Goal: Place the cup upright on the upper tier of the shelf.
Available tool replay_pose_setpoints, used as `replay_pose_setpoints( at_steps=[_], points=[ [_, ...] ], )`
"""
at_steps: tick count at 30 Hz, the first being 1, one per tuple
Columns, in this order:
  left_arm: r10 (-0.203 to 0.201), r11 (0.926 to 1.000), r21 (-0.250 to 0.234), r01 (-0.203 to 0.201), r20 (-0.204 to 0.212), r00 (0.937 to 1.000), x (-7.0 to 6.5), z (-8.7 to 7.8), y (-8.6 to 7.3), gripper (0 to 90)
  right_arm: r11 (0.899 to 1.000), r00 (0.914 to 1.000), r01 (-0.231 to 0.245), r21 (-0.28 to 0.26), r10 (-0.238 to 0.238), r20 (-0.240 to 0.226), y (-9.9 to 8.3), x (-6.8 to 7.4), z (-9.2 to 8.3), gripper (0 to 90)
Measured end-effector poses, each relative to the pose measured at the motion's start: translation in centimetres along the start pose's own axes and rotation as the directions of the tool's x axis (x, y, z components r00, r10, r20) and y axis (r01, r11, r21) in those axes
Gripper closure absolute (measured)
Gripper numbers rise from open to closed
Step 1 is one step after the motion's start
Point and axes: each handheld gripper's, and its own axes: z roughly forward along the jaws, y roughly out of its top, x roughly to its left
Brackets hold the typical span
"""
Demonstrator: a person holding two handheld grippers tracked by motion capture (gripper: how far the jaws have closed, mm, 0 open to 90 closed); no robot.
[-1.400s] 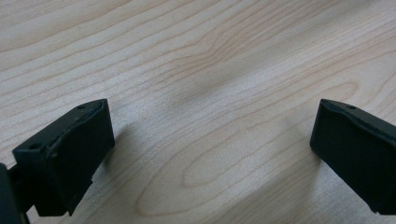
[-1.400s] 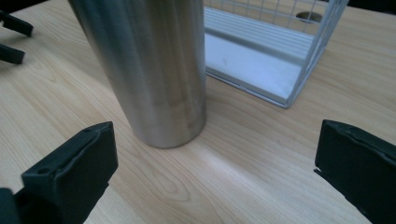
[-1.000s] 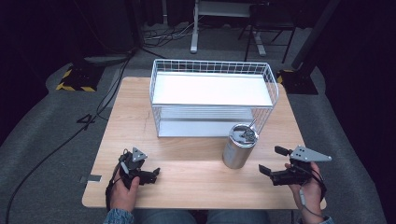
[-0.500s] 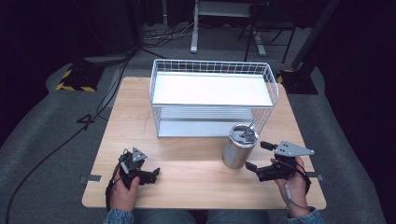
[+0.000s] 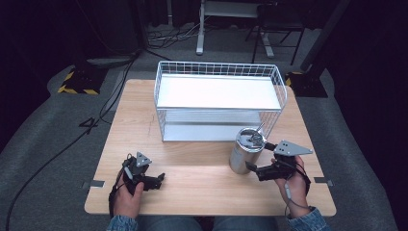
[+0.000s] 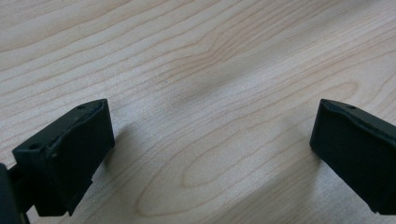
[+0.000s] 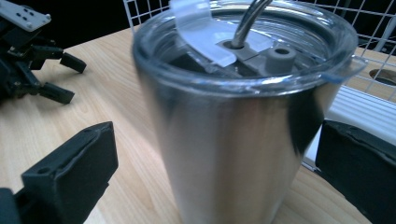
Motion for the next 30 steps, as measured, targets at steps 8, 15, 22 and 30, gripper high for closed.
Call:
replay_pose_setpoints(
  at_steps=[8,15,22,30],
  points=[
    [0.0,1.0,0.0,0.0,0.0,1.0,0.0,0.0,0.0,0.2,1.0,0.9997,-0.014,-0.002,0.014,0.019,0.0,-0.4,2.1,0.0],
    [0.0,1.0,0.0,0.0,0.0,1.0,0.0,0.0,0.0,0.2,0.997,0.9934,0.077,0.009,-0.078,0.084,-0.2,0.0,4.3,0.0],
    [0.0,1.0,0.0,0.0,0.0,1.0,0.0,0.0,0.0,0.2,0.999,0.9972,0.036,-0.01,-0.035,0.066,-0.9,-0.4,5.0,1.1],
    [0.0,1.0,0.0,0.0,0.0,1.0,0.0,0.0,0.0,0.2,0.999,0.998,0.01,-0.039,-0.008,0.063,-1.2,-0.3,5.2,2.8]
  ],
)
